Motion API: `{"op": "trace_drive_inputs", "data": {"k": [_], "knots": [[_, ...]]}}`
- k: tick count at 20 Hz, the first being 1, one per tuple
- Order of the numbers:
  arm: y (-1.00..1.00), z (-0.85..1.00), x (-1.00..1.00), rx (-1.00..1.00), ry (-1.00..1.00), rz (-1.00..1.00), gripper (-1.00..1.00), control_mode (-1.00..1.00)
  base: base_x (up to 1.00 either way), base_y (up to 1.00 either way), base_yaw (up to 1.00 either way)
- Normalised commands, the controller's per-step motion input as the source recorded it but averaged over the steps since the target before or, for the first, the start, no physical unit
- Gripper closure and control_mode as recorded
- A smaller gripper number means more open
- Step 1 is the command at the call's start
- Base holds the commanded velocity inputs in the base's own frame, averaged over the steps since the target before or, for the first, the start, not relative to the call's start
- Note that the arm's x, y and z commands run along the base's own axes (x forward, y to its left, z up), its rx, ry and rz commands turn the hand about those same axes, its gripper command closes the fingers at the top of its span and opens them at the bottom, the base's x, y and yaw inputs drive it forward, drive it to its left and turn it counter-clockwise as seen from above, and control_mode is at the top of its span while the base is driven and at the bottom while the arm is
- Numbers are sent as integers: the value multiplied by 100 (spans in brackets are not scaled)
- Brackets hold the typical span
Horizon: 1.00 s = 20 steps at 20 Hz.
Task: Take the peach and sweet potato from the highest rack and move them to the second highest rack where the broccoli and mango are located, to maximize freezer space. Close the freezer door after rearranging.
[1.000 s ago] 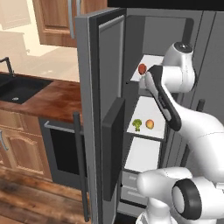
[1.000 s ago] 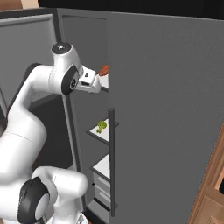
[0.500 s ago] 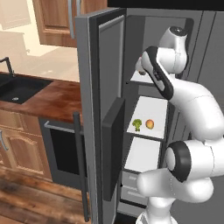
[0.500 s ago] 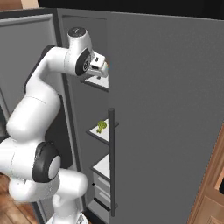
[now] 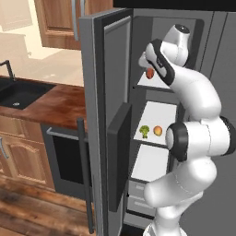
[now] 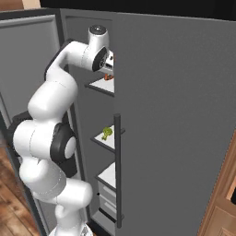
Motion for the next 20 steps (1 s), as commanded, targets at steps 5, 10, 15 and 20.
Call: {"op": "trace_drive_inputs", "data": {"k": [5,10,15,20], "knots": [[0,-15,68,0,0,0,-100,-100,0,0,0],[-11,-28,54,0,0,0,-100,-100,0,0,0],[-29,-33,38,0,0,0,-100,-100,0,0,0],[-16,-18,53,0,0,0,-100,-100,0,0,0]]}}
